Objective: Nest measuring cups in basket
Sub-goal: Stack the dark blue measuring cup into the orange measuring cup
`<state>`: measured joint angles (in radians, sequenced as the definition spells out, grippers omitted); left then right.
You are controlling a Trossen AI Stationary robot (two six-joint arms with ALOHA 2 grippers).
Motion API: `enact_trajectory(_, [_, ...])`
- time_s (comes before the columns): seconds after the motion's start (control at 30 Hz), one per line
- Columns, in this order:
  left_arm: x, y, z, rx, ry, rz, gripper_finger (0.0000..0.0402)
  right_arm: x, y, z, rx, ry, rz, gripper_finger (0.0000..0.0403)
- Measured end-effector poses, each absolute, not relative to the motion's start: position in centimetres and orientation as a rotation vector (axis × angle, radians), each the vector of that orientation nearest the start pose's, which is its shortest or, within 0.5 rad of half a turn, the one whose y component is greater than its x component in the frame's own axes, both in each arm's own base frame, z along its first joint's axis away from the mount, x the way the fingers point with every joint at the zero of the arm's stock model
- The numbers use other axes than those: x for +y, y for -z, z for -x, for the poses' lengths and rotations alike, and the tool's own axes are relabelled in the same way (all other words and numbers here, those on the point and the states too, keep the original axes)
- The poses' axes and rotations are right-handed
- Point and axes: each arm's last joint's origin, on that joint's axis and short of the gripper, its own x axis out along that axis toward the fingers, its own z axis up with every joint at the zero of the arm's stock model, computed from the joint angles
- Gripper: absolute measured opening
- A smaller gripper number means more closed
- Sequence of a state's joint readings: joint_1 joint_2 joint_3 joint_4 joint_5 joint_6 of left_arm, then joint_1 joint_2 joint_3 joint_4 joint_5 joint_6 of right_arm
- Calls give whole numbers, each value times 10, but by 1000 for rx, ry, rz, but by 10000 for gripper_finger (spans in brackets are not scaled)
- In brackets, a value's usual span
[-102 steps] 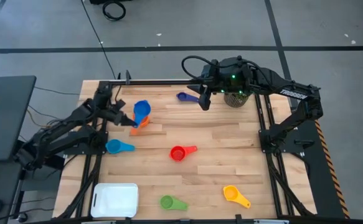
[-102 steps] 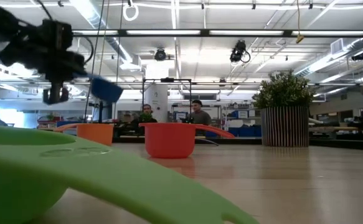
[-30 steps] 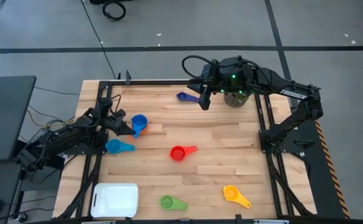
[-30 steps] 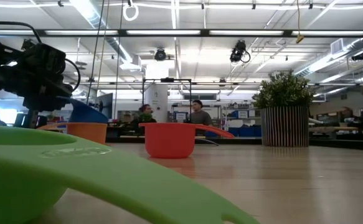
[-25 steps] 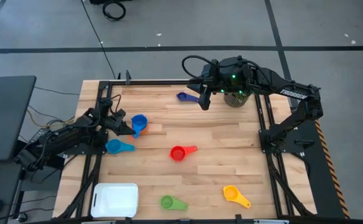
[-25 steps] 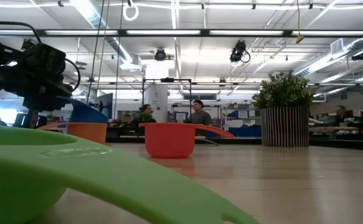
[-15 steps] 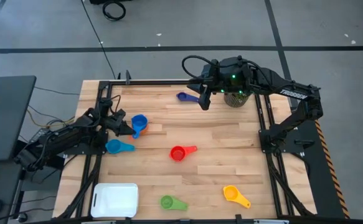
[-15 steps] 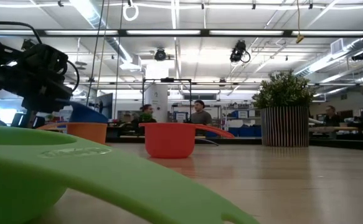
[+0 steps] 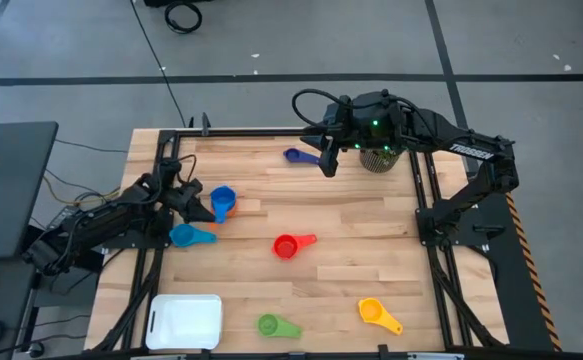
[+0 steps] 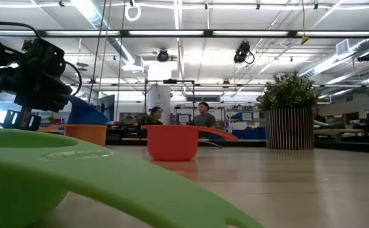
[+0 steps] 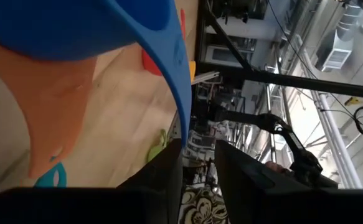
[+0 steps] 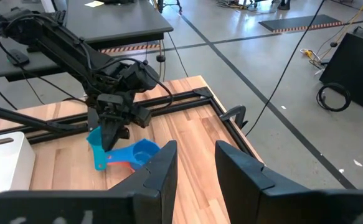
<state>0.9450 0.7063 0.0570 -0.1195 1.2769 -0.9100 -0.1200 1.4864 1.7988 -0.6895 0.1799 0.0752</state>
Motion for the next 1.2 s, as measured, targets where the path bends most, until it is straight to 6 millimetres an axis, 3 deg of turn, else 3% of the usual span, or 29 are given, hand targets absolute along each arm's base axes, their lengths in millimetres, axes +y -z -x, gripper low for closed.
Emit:
enact_trajectory(0.37, [70, -120, -84, 477, 97, 1524, 64, -41, -463, -299, 367, 310, -62, 114])
enact_trajectory(0.63, [71, -119, -84, 469, 47, 1493, 7, -41, -463, -299, 368, 310, -62, 114])
enact_trajectory(1.0, [60, -119, -91, 574, 131, 1581, 2, -41, -462, -298, 386, 309, -54, 114])
enact_trajectory(1.2, [61, -117, -96, 562, -32, 1525, 2, -42, -461, -298, 397, 308, -29, 115])
